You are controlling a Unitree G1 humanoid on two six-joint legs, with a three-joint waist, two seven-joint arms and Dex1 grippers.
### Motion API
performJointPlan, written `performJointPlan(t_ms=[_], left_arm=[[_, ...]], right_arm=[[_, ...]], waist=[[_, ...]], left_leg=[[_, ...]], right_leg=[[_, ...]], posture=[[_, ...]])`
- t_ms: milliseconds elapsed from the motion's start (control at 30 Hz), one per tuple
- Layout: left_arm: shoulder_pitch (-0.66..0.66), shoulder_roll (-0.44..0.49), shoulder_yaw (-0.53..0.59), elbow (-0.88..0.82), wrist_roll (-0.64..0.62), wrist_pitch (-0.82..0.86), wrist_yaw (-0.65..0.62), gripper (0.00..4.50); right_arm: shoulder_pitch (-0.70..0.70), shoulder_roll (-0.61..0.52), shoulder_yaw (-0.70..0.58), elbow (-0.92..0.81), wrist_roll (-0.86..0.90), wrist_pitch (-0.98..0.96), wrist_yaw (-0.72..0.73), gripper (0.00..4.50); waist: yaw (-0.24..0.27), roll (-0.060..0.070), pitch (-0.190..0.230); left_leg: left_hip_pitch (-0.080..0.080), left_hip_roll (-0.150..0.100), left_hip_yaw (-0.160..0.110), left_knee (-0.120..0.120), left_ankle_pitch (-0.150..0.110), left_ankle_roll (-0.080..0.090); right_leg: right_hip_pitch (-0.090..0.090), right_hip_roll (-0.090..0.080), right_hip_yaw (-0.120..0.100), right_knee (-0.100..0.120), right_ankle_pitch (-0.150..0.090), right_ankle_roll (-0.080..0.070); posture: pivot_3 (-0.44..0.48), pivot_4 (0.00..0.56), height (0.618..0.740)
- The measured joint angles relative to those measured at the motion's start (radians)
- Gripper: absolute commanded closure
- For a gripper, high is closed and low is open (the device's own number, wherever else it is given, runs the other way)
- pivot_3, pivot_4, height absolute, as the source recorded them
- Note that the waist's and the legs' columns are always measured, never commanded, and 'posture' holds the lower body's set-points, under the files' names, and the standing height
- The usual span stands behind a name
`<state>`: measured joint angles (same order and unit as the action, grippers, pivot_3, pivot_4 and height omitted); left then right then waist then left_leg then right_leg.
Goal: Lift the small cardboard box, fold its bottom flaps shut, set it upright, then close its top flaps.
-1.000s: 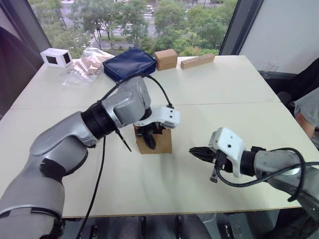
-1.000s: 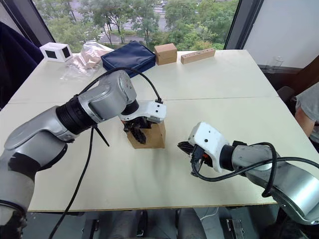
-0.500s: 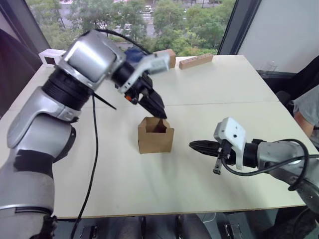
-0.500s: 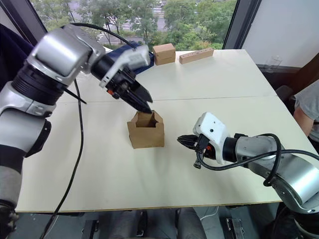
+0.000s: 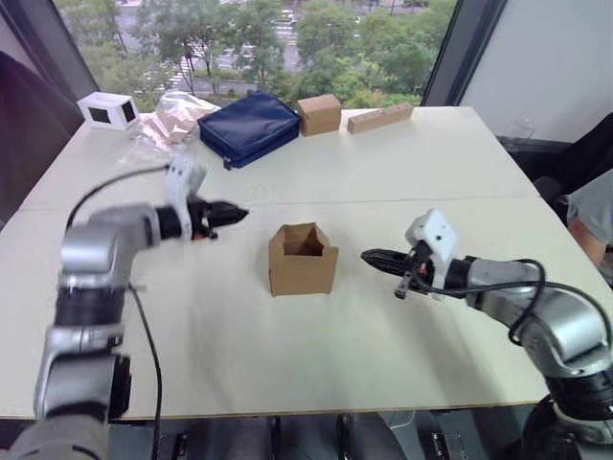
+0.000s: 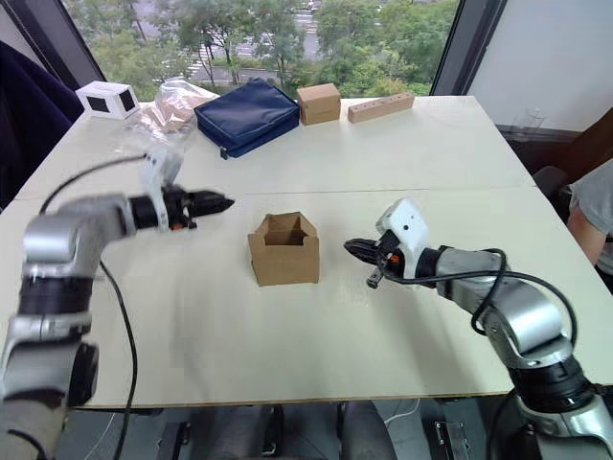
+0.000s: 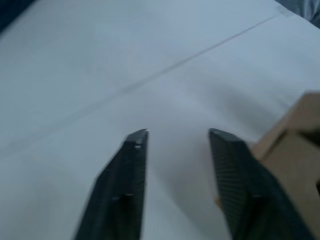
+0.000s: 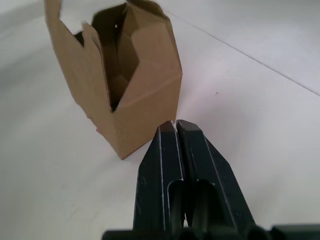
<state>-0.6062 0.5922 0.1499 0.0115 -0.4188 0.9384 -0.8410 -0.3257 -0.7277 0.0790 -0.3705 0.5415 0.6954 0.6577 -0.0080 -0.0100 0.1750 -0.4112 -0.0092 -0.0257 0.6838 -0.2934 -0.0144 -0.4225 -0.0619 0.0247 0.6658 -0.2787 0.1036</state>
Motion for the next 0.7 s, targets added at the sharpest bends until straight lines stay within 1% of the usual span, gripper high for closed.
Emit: performJointPlan(t_ms=[33, 67, 133, 233, 400, 533, 700], left_arm=[[0.047, 0.01, -0.001, -0.051, -0.003, -0.012, -0.001, 4.31], [0.113, 0.026, -0.01, -0.113, -0.001, -0.035, -0.001, 4.46], [0.235, 0.038, -0.037, -0.199, 0.02, -0.077, 0.014, 4.46], [0.313, 0.014, -0.067, -0.253, 0.016, -0.082, 0.035, 4.46], [0.322, -0.041, -0.096, -0.274, 0.016, -0.097, 0.096, 4.46], [0.332, -0.048, -0.134, -0.276, 0.016, -0.103, 0.106, 4.46], [0.333, -0.082, -0.139, -0.276, 0.005, -0.09, 0.129, 4.46]], right_arm=[[0.002, 0.011, 0.011, 0.009, -0.013, -0.011, 0.002, 4.5], [0.005, 0.021, 0.025, 0.023, -0.029, -0.024, 0.005, 4.5], [0.004, 0.043, 0.055, 0.061, -0.069, -0.042, 0.01, 4.5], [0.005, 0.065, 0.089, 0.087, -0.109, -0.061, 0.019, 4.5], [0.004, 0.101, 0.134, 0.097, -0.142, -0.069, 0.044, 4.5], [0.006, 0.124, 0.152, 0.089, -0.146, -0.064, 0.057, 4.5], [0.03, 0.129, 0.164, 0.049, -0.147, -0.051, 0.073, 4.5]], waist=[[-0.002, 0.0, 0.0], [-0.004, 0.0, -0.001], [-0.003, 0.0, -0.001], [0.004, 0.0, -0.001], [0.008, 0.001, -0.001], [0.003, 0.001, -0.001], [-0.001, 0.0, -0.001]], left_leg=[[0.0, 0.0, 0.0, 0.0, 0.0, 0.0], [0.001, 0.0, 0.001, -0.001, 0.0, -0.001], [0.002, 0.0, 0.001, -0.001, 0.001, -0.001], [0.002, 0.0, -0.001, -0.001, 0.001, -0.002], [0.002, -0.001, 0.0, -0.001, 0.001, -0.001], [0.002, -0.001, 0.0, -0.001, 0.001, -0.001], [0.002, -0.001, 0.0, -0.001, 0.001, -0.001]], right_leg=[[0.0, 0.0, 0.0, 0.0, 0.0, 0.0], [0.0, -0.001, 0.001, 0.0, 0.0, 0.0], [0.001, -0.001, 0.0, 0.0, 0.0, 0.0], [0.002, -0.001, 0.0, 0.0, 0.0, 0.0], [0.002, 0.0, -0.001, 0.0, 0.0, 0.0], [0.002, 0.0, -0.001, 0.0, 0.0, 0.0], [0.002, 0.0, -0.001, 0.0, 0.0, 0.0]], posture=[[0.0, 0.15, 0.74], [0.0, 0.15, 0.74], [0.0, 0.15, 0.74], [0.0, 0.15, 0.74], [0.0, 0.15, 0.74], [0.0, 0.15, 0.74], [0.0, 0.15, 0.74]])
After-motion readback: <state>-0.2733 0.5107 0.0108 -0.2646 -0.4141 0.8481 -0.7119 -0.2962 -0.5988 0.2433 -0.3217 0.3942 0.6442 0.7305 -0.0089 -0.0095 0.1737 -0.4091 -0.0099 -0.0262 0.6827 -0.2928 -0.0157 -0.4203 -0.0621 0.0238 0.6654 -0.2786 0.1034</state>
